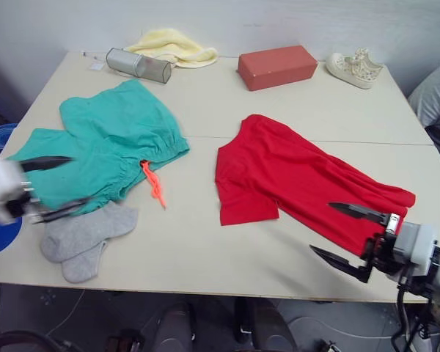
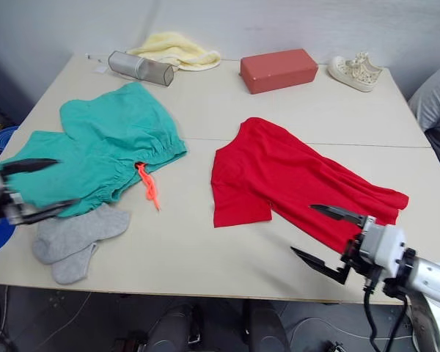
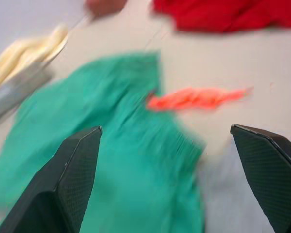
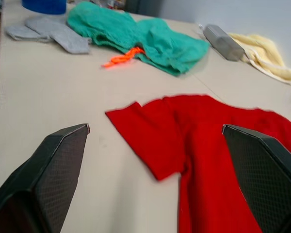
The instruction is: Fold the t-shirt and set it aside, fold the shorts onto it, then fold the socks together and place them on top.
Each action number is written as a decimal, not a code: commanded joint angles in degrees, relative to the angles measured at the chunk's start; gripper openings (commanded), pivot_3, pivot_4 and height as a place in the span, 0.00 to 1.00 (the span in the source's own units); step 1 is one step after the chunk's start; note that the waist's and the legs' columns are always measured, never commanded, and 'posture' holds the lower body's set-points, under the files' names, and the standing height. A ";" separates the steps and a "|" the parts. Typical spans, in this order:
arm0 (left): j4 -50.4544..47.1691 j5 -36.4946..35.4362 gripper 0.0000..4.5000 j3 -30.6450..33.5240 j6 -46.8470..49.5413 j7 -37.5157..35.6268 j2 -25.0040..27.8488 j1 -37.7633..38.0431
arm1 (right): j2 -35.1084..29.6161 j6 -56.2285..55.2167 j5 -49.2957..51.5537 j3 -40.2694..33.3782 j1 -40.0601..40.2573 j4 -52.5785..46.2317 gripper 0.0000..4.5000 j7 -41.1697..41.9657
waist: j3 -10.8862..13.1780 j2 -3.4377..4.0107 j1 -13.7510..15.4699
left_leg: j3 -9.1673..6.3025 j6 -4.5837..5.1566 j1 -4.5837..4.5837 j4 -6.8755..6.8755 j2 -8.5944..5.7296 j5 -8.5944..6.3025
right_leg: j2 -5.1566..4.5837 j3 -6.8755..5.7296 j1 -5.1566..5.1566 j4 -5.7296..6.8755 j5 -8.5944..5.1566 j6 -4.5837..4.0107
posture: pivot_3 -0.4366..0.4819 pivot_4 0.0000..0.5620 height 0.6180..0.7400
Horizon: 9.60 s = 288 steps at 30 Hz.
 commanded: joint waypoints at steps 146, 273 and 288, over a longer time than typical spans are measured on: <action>-16.86 10.53 0.00 -14.03 -13.44 15.35 -1.82 13.97 | -23.35 -38.94 -8.53 3.47 -9.87 52.61 0.01 -0.29 | 0.49 0.73 -0.26 | 1.78 0.61 0.84 -0.07 -0.05 -0.03 | -0.02 1.28 0.54 -1.21 0.88 0.06 | 0.48 0.27 1.00; -6.63 16.69 0.00 -28.85 17.28 17.60 -21.06 -6.42 | -4.56 -6.04 -20.51 8.40 -12.99 31.04 0.01 -5.97 | 0.23 0.36 -0.27 | 2.14 0.60 -0.10 0.53 0.42 0.03 | 0.76 1.82 -0.65 -0.79 1.38 0.76 | 0.48 0.27 1.00; -12.42 5.10 0.39 -16.91 6.08 4.40 -12.47 1.17 | -8.60 0.80 -1.63 -7.44 1.85 16.85 0.34 5.91 | 0.18 0.36 -0.37 | 2.14 0.64 -0.04 0.27 0.41 0.03 | 0.59 1.73 -0.64 -0.85 1.36 0.72 | 0.48 0.27 1.00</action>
